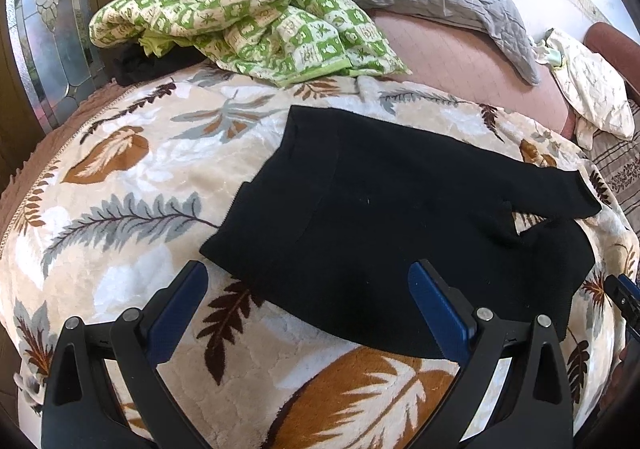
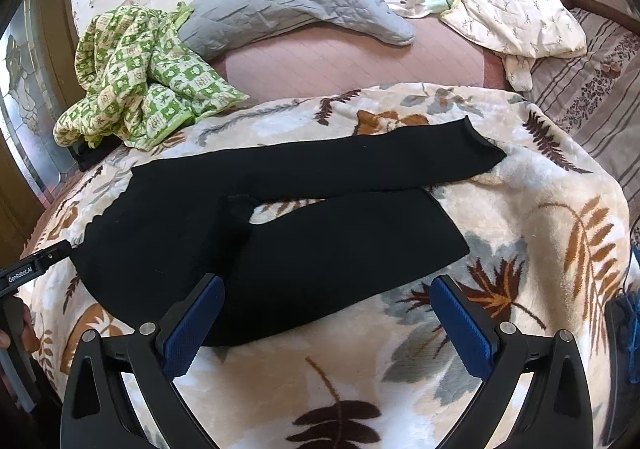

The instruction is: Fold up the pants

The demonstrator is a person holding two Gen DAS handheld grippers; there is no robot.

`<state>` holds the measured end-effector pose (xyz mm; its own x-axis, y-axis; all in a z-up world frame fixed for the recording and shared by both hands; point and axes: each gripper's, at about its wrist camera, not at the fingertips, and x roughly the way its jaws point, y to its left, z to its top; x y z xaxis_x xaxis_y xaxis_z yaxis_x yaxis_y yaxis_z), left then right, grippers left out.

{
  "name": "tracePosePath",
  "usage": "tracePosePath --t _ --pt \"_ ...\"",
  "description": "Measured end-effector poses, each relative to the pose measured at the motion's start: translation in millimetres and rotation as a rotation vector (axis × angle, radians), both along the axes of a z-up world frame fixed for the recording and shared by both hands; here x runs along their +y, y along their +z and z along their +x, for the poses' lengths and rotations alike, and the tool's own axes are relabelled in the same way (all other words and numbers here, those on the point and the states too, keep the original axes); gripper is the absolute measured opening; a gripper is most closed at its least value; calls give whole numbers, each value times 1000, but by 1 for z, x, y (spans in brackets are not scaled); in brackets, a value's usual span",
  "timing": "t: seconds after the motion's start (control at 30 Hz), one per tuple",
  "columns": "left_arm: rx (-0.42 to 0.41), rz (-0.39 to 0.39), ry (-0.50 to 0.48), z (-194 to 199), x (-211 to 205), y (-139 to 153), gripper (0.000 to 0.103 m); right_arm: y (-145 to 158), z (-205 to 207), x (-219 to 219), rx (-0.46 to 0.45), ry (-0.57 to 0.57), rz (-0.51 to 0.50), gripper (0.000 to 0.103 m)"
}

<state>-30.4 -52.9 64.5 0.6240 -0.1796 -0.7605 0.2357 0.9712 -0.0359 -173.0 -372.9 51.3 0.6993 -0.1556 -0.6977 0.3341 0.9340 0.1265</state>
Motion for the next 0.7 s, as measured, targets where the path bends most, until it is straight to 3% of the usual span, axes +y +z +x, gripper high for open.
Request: tracePosePath --t 0.23,0.43,0.63,0.7 --pt "60 -73 18 3 20 -14 101 -17 -14 -27 33 -61 32 102" --pt "161 -145 38 18 18 -37 101 -38 -23 -66 16 -141 174 102" --pt "187 -197 94 35 10 -50 101 -56 8 -87 34 -147 246 102" --pt "185 -210 96 40 4 -50 101 -61 19 -92 3 -167 250 101"
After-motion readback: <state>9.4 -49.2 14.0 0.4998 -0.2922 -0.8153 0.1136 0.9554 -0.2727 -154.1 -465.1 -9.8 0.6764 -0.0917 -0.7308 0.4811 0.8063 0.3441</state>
